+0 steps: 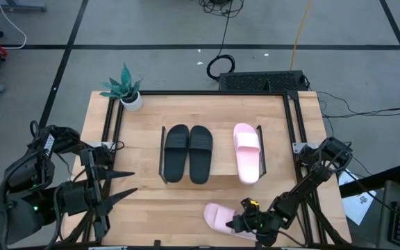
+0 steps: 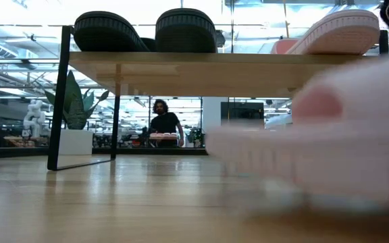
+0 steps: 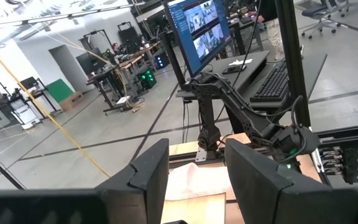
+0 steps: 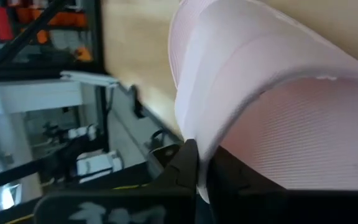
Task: Pick and place slides into the shelf
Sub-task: Put the pink slipper on the shelf
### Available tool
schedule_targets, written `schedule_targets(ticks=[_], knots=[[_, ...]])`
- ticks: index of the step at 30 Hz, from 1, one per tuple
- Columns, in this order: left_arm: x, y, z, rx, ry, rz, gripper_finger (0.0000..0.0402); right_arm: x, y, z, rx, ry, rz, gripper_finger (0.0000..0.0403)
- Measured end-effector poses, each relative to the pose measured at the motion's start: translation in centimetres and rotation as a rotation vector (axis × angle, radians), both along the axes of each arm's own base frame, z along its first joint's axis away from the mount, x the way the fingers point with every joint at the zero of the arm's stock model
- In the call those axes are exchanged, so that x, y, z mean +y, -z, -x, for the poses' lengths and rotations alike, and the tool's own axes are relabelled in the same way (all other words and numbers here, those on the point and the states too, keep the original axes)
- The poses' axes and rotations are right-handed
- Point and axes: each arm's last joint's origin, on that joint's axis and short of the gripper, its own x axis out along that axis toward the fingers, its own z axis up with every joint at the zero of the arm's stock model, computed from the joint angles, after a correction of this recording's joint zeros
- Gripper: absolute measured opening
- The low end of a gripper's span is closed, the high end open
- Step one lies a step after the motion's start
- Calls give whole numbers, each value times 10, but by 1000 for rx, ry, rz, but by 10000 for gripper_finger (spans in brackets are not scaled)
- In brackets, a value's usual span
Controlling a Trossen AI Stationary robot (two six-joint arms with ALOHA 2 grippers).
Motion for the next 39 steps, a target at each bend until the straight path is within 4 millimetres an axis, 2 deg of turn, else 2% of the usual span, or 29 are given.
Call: schedule_targets(ticks=[4,11,16,23,30,39], knots=[[0,0,0,-1,0,5,161,8,-6,3,-59,-16,-33,4],[0,0,0,-4,0,9,161,22,-26,8,-280,59,-73,2],[2,0,-2,-4,-11,11,161,33,-49,5,-393,110,-55,1],[6,0,-11,10,3,21,161,37,-83,-1,-524,235,69,1],[12,1,-22,28,53,103,161,24,-135,5,-614,370,290,1],[20,8,-35,76,118,382,161,-17,-188,7,-580,424,628,0]])
